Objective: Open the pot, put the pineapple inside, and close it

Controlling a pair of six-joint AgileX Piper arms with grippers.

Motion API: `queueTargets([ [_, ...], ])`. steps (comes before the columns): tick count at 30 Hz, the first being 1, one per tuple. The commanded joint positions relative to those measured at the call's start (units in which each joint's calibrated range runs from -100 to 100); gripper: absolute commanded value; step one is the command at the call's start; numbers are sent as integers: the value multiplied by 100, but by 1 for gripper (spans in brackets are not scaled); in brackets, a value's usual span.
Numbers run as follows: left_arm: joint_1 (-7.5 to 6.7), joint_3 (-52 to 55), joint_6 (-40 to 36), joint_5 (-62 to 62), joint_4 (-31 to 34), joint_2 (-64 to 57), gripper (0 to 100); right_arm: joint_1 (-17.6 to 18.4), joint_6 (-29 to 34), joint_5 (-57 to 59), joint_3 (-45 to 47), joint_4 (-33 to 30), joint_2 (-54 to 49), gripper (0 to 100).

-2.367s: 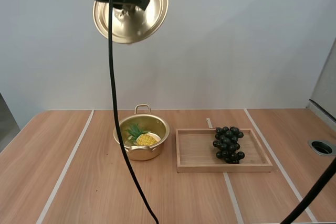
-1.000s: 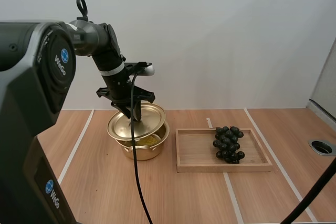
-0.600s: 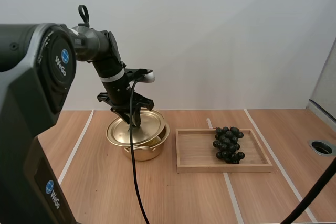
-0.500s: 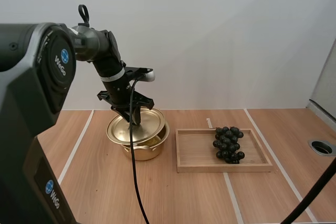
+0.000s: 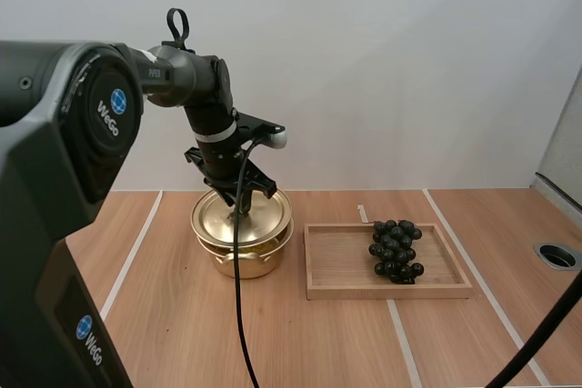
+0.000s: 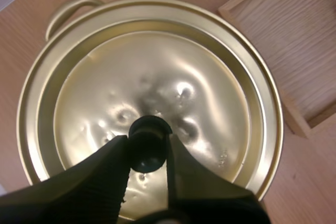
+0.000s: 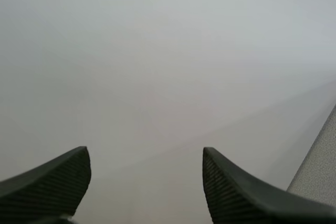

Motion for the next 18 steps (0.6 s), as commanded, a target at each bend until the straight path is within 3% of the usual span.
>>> queueTargets([
  [1, -17, 12, -83, -84, 107, -36, 0, -23, 5, 21, -9, -71, -51, 100],
  [18, -17, 12, -152, -134, 24, -12, 0, -23, 5, 21, -9, -71, -51, 100],
])
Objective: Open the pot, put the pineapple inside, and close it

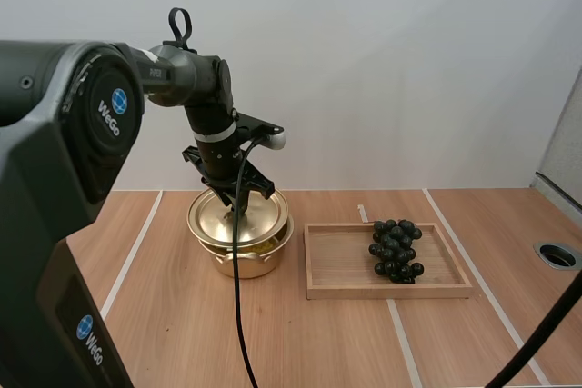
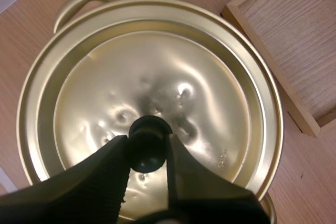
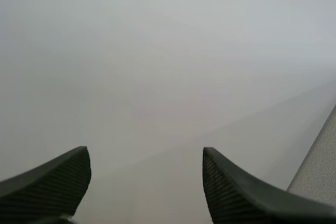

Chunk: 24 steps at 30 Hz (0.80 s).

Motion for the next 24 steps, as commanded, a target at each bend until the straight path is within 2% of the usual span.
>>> queueTargets([
  [1, -17, 12, -55, -118, -54, 6, 0, -23, 5, 21, -9, -71, -51, 100],
  [10, -17, 95, -55, -105, -85, 471, 0, -23, -5, 35, -9, -76, -51, 100],
  [24, -17, 93, 96, -390, -391, 474, 0, -23, -5, 35, -9, -76, -51, 100],
])
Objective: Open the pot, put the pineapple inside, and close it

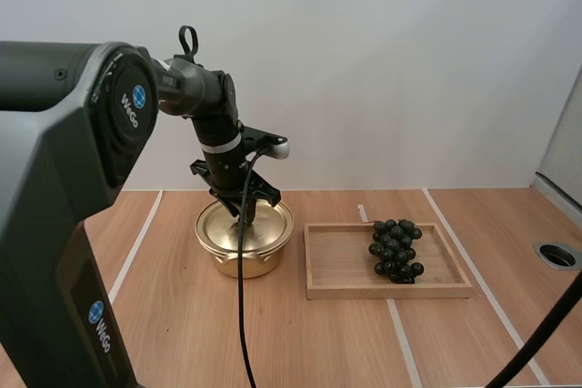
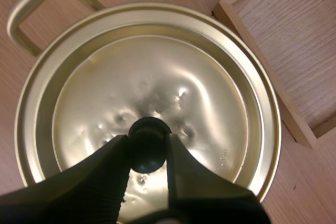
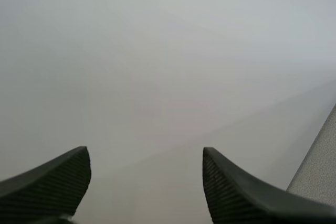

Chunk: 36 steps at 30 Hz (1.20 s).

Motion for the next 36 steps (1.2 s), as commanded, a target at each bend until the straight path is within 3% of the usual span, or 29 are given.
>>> queueTargets([
  [1, -17, 37, 53, -152, -96, 37, 0, -23, -15, 32, -9, -76, -51, 100],
  [36, -17, 37, 9, -612, -85, 37, 0, -23, -25, 213, -9, -293, -51, 100],
])
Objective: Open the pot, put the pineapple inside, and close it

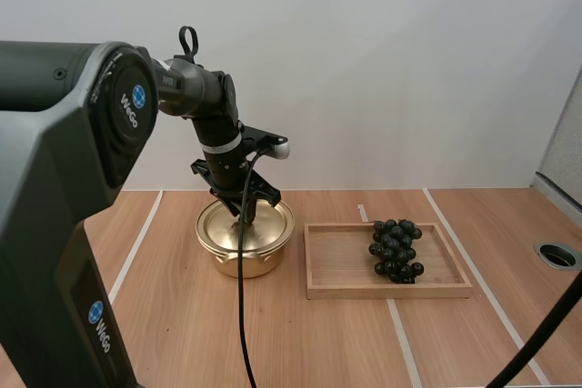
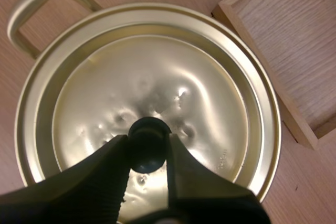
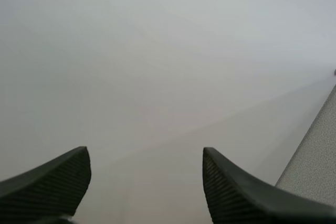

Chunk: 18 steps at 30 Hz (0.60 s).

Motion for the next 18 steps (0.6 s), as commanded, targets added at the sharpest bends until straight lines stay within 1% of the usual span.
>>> queueTargets([
  [1, -17, 5, -78, -464, -76, 37, 0, -23, -25, 11, -9, -83, -51, 100],
  [5, -17, 5, -89, -231, -76, 37, 0, -23, -25, 11, -9, -83, -51, 100],
  [7, -17, 5, -89, -155, -76, 37, 7, -23, -25, 11, -9, -83, -51, 100],
  [8, -17, 5, -89, -116, -76, 49, 14, -23, -25, 11, -9, -83, -51, 100],
  [10, -17, 5, -89, -71, -76, 49, 34, -23, -25, 11, -9, -83, -51, 100],
  [11, -17, 5, -89, -4, -76, 61, 49, -23, -25, 11, -9, -83, -51, 100],
  [12, -17, 5, -89, 58, -76, 61, 66, -23, -25, 11, -9, -83, -51, 100],
  [13, -17, 5, -89, 102, -76, 61, 85, -23, -25, 11, -9, -83, -51, 100],
  [14, -17, 5, -89, 121, -76, 61, 100, -23, -25, 11, -9, -83, -51, 100],
  [18, -17, 5, -89, 140, -76, 61, 100, -23, -25, 11, -9, -83, -51, 100],
])
